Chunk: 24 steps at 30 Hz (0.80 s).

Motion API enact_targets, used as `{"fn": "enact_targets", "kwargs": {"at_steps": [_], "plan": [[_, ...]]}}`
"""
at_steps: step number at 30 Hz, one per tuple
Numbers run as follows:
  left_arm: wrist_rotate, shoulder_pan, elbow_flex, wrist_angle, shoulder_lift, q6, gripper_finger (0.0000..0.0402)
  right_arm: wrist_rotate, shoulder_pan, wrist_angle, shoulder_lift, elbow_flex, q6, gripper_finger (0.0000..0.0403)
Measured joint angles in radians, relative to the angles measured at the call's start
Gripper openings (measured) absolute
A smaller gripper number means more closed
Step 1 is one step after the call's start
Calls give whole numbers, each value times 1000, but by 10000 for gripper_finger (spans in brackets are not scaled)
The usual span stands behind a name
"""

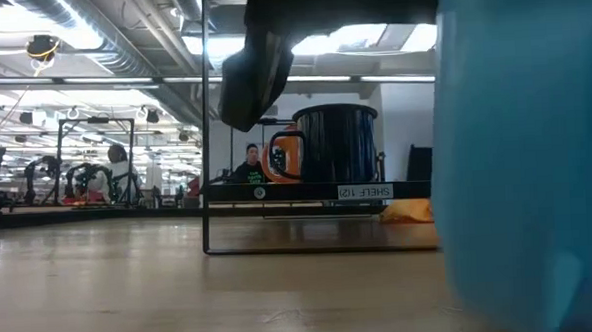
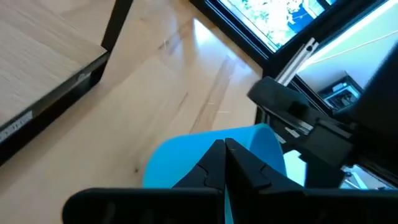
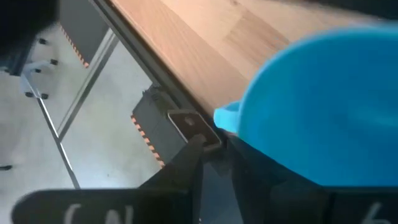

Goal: Stack small to large cups/mugs on shelf
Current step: Put the blue mug on the shelf

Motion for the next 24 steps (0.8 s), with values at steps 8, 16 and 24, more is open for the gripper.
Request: {"fn": "enact_targets", "kwargs": {"at_steps": [8, 16, 24], "plan": [[-15, 2, 0, -57, 0, 3, 0, 36, 3, 5, 0, 0, -4, 77], [-66, -3, 0, -123, 0, 34, 0, 52, 3, 18, -1, 11, -54, 77], [-113, -3, 0, -126, 0, 57, 0, 101, 2, 16, -3, 50, -144, 78]]}}
